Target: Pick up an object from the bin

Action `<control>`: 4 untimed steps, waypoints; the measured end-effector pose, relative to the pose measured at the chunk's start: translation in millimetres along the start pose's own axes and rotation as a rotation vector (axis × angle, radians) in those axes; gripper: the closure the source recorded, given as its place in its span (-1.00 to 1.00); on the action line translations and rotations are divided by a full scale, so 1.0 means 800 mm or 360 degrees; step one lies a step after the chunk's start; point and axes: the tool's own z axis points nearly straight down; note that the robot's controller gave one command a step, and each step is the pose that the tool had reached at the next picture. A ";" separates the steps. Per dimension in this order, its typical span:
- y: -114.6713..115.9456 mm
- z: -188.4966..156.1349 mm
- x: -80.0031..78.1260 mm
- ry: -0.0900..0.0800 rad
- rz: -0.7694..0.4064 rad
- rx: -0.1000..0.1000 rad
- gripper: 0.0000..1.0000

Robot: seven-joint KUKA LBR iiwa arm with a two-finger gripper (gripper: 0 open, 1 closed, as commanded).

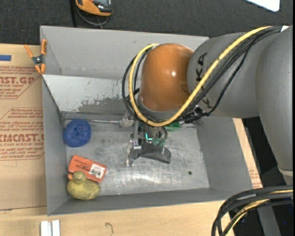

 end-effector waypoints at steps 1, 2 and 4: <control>-0.001 -0.006 -0.002 -0.0012 0.0002 -0.0001 -1.00; 0.045 0.022 0.017 -0.0018 -0.0093 0.0002 -1.00; 0.098 0.061 0.023 -0.0028 -0.0532 0.0000 -1.00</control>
Offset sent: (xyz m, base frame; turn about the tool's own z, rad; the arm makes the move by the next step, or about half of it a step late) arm -0.0390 0.0913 -0.0498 -0.1506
